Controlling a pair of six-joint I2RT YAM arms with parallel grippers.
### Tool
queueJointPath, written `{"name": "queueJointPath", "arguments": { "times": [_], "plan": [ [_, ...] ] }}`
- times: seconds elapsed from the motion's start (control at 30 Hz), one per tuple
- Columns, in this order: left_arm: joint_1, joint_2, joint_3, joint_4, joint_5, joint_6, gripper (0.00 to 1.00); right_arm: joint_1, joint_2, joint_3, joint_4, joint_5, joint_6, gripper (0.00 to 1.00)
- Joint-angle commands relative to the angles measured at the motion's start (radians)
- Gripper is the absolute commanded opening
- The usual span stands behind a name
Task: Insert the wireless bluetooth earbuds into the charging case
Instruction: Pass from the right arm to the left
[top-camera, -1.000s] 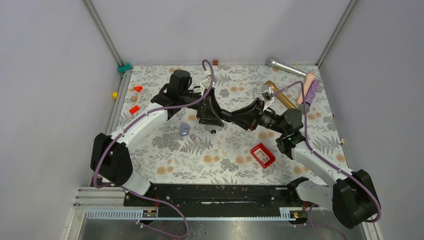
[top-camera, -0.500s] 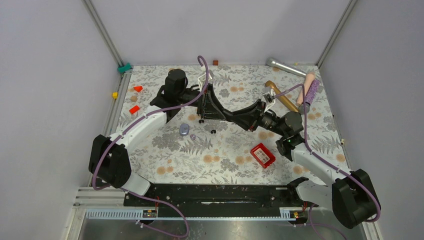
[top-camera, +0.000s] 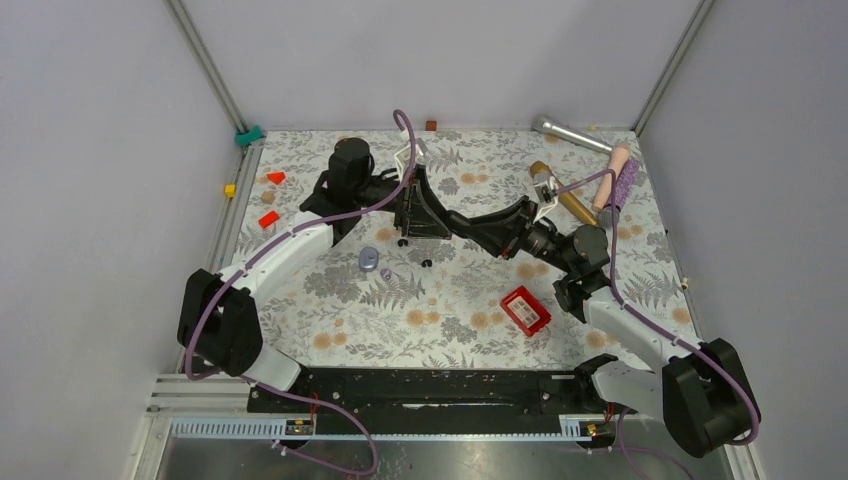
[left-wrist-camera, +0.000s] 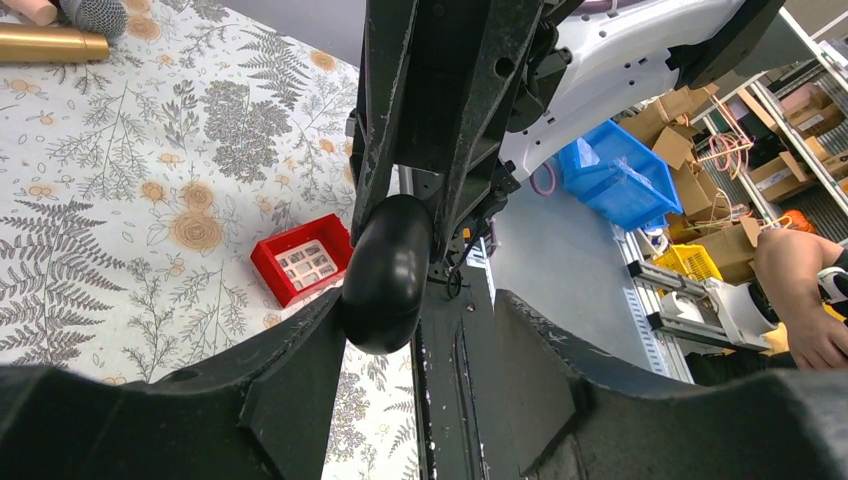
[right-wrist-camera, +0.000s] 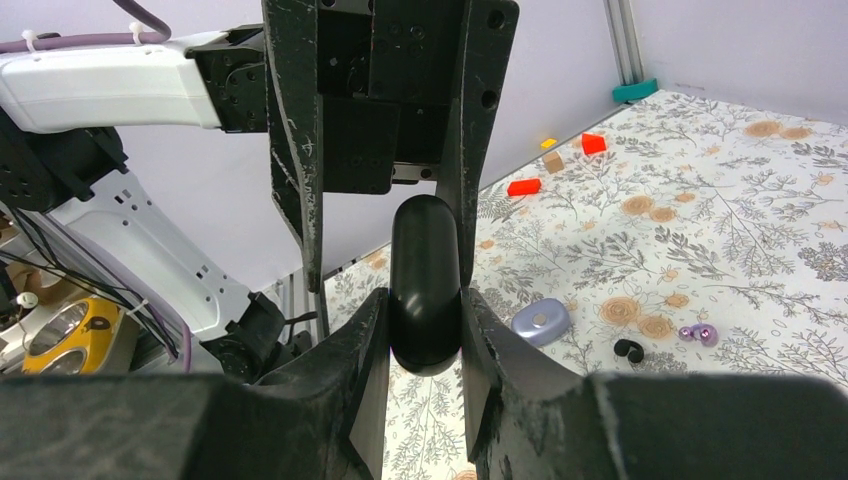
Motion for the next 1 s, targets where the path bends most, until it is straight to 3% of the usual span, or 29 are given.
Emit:
{"name": "queueJointPath", "arguments": {
  "times": [0.0,0.2,0.5,0.67,0.7,0.83,0.97],
  "plan": [
    [0.001,-0.022,-0.008,0.080,0.013,-0.035,0.55,-0.015,0.002,0.004,0.074,0.047,0.014,0.00],
    [0.001,-0.021,-0.009,0.093,0.010,-0.044,0.48,-0.015,0.012,0.010,0.055,0.037,0.014,0.00],
    [0.001,-0.018,-0.002,0.093,-0.017,-0.051,0.26,-0.015,0.014,0.015,0.049,0.031,0.020,0.00],
    [0.001,-0.017,0.010,0.043,-0.034,-0.016,0.08,-0.014,0.022,0.020,0.047,0.008,0.020,0.02],
    [0.001,-0.017,0.015,0.018,-0.038,0.007,0.04,-0.014,0.022,0.022,0.048,0.001,0.017,0.06],
    [0.000,-0.012,0.036,-0.120,-0.025,0.160,0.00,-0.015,-0.002,0.035,0.031,-0.030,-0.020,0.43],
    [-0.001,-0.005,0.062,-0.266,0.003,0.296,0.00,-0.020,-0.027,0.040,-0.010,-0.042,-0.055,0.52]
  ]
}}
